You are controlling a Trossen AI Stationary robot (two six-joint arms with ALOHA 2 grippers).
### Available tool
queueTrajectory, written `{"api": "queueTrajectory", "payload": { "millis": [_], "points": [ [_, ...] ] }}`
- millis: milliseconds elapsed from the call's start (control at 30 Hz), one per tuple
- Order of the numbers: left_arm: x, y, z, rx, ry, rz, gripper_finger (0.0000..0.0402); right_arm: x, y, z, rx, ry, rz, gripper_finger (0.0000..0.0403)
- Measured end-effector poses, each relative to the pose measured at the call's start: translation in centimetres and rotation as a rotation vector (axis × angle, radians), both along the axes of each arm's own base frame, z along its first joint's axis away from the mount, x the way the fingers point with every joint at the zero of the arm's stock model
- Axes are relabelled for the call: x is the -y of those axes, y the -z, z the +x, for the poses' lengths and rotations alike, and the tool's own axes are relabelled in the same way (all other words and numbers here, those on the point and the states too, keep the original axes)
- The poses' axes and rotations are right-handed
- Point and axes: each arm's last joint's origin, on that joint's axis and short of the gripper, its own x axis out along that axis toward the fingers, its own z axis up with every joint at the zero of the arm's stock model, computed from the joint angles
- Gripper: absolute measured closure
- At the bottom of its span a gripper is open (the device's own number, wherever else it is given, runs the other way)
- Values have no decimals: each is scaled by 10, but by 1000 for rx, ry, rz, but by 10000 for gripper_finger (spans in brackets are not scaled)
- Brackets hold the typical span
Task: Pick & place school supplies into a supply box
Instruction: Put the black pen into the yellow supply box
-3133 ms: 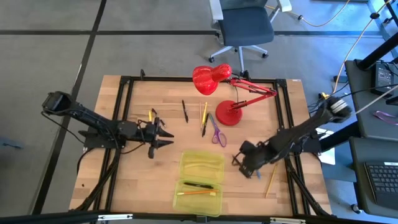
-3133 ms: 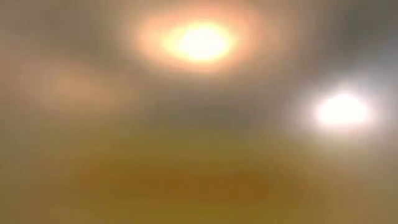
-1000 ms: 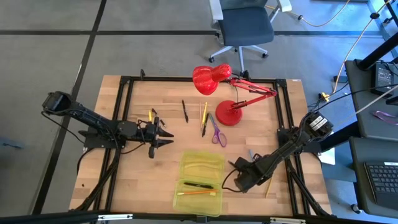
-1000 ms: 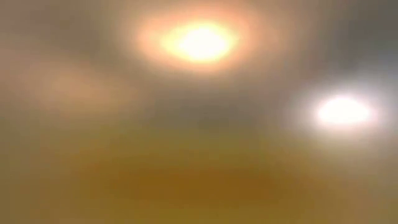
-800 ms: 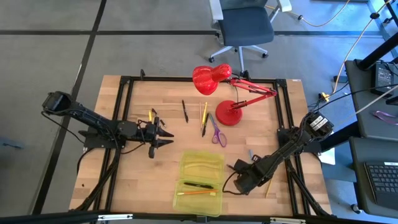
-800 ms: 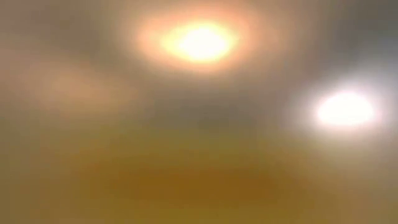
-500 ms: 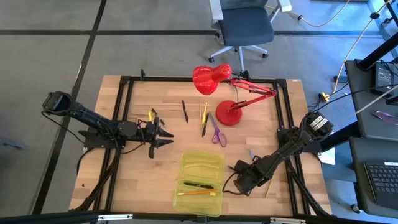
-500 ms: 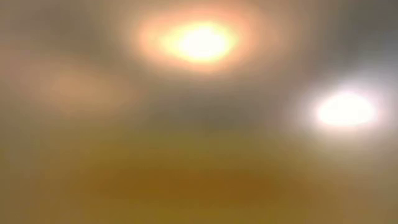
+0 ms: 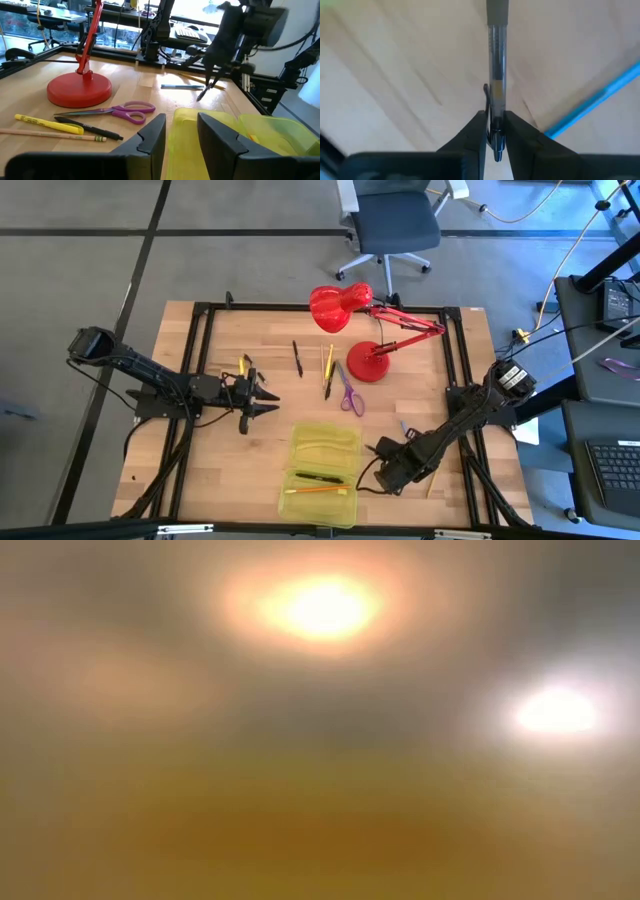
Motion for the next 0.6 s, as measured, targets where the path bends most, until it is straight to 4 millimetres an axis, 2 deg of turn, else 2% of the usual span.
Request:
{"api": "queueTrajectory", "payload": {
  "millis": [167, 300, 500, 600],
  "points": [
    [0, 0, 0, 0, 0, 0, 295, -13, -29, 14, 174, -87, -40, 341],
    [0, 0, 0, 0, 0, 0, 299, -21, -43, 29, 379, -180, -92, 341],
    [0, 0, 0, 0, 2, 0, 295, -31, -46, 56, 707, -365, -31, 341],
    [0, 0, 0, -1, 5, -2, 296, -31, -41, 63, 775, -439, 9, 341]
  ]
}}
